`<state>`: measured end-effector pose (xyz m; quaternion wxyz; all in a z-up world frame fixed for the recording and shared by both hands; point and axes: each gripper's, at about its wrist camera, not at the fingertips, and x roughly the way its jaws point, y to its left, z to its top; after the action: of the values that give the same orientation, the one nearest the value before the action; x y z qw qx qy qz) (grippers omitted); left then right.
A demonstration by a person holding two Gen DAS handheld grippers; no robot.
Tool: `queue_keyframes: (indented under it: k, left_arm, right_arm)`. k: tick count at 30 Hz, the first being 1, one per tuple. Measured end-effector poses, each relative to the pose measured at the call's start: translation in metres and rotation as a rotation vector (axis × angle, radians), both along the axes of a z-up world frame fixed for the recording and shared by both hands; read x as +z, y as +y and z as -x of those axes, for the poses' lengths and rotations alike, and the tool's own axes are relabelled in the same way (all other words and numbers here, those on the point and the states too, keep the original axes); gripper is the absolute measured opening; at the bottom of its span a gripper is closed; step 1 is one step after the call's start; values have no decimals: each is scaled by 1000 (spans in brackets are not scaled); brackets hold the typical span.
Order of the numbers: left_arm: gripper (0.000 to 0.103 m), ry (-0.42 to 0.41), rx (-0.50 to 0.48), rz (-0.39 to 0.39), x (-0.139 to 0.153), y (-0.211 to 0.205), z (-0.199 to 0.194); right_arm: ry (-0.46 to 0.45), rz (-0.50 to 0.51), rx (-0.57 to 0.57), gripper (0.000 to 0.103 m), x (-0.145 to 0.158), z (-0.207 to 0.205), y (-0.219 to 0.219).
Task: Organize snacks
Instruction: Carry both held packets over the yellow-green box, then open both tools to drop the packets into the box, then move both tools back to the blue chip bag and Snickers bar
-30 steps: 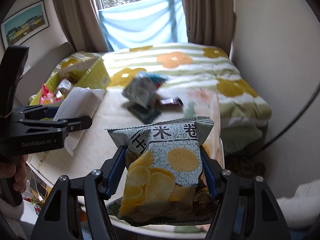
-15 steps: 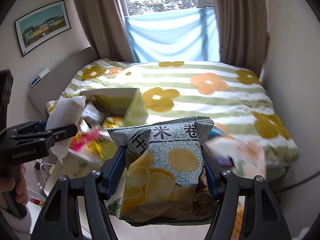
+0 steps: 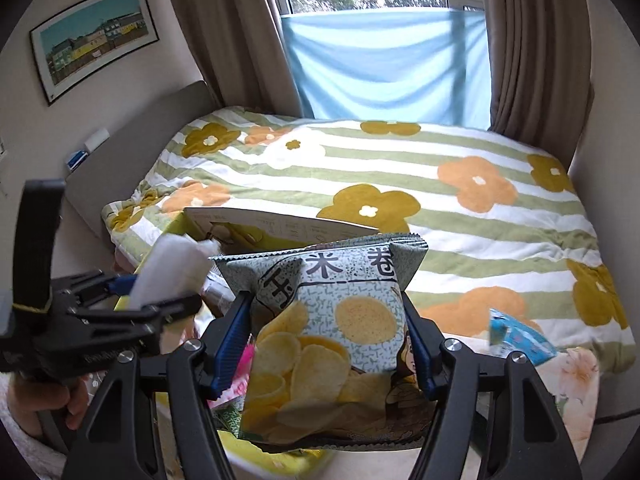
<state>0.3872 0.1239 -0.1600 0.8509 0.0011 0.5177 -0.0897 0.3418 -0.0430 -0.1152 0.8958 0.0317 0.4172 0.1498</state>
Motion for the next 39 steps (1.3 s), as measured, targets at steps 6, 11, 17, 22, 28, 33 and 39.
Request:
queue_keyframes:
  k: [6, 11, 17, 22, 28, 33, 39]
  left_arm:
    - [61, 72, -29, -5, -25, -4, -23]
    - [103, 42, -34, 4, -18, -2, -23]
    - [103, 17, 25, -1, -6, 15, -1]
    - [103, -11, 55, -85, -3, 20, 13]
    - [103, -20, 59, -36, 3, 24, 19]
    - [103, -28, 46, -61, 5, 21, 25]
    - [103, -24, 29, -53, 4, 22, 33]
  right_arm:
    - [60, -2, -39, 64, -18, -21, 4]
    - [94, -14, -46, 64, -25, -28, 2]
    - [114, -18, -4, 64, -26, -30, 5]
    - [132, -23, 24, 65, -31, -32, 10]
    - [136, -16, 55, 68, -30, -47, 26]
    - [67, -30, 39, 100, -22, -49, 31]
    - [64, -35, 32, 102, -24, -39, 29]
